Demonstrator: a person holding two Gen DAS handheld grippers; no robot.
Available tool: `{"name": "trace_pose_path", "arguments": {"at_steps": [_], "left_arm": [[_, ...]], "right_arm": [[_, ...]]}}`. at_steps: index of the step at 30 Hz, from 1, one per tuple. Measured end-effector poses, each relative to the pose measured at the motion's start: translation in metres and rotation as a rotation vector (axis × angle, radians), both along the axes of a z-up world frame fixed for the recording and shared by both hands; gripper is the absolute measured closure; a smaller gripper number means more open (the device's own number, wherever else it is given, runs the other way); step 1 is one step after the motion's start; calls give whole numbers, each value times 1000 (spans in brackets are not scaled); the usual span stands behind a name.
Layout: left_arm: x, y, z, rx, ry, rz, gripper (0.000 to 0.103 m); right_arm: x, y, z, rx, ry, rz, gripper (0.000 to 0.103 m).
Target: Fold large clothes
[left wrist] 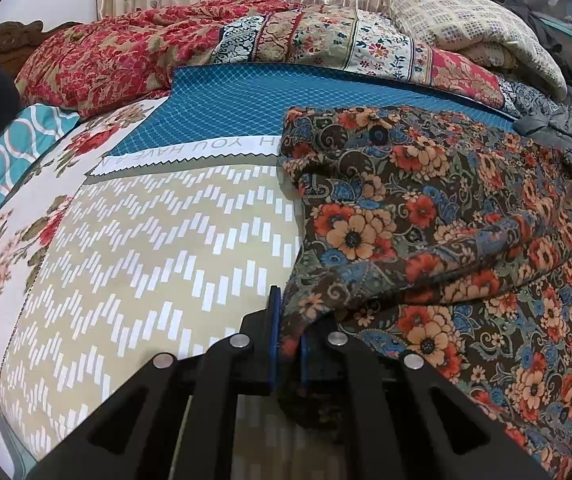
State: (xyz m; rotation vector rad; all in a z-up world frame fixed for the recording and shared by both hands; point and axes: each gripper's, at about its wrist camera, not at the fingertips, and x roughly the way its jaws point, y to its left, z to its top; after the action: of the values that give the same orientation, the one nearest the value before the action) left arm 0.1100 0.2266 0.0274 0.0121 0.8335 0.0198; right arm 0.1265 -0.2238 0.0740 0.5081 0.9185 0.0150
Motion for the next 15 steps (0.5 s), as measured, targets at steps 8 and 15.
{"name": "trace_pose_path", "arguments": {"at_steps": [8,15], "left_arm": [[-2,-4,1,25,-13,6,58],[-3,-2,1,12,-17,4,58]], "right_arm": [[56,180,61,-61,-160,562,54],[118,344,-18,-66,73,837,57]]}}
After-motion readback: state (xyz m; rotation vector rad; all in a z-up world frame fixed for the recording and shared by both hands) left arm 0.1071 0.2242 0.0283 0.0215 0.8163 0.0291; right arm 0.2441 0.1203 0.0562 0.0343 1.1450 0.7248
